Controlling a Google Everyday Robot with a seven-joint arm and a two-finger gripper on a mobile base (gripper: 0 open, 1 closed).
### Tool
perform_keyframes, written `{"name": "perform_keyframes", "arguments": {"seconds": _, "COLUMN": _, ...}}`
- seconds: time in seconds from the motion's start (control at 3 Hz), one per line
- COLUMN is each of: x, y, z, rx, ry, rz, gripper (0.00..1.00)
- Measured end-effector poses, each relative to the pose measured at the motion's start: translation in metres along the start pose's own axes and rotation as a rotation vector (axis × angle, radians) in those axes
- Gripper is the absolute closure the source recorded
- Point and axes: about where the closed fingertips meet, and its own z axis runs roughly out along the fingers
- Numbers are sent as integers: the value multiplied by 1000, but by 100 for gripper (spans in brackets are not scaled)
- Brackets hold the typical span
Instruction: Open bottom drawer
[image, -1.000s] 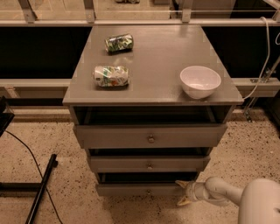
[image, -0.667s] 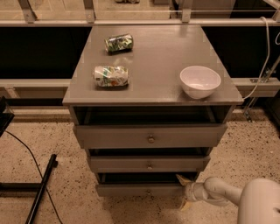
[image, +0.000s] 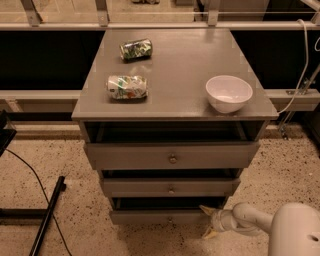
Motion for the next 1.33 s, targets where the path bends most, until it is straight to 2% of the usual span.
{"name": "perform_keyframes", "arguments": {"seconds": 0.67, "x": -3, "y": 19, "z": 3, "rx": -41, "ry": -4, "rz": 7, "gripper": 62}}
{"name": "perform_keyframes", "arguments": {"seconds": 1.0, "x": -5, "y": 19, "z": 0, "rx": -41, "ry": -5, "rz": 4, "gripper": 73}}
{"name": "perform_keyframes", "arguments": {"seconds": 1.33, "x": -5, "y": 19, "z": 0, "rx": -41, "ry": -5, "rz": 3, "gripper": 58}}
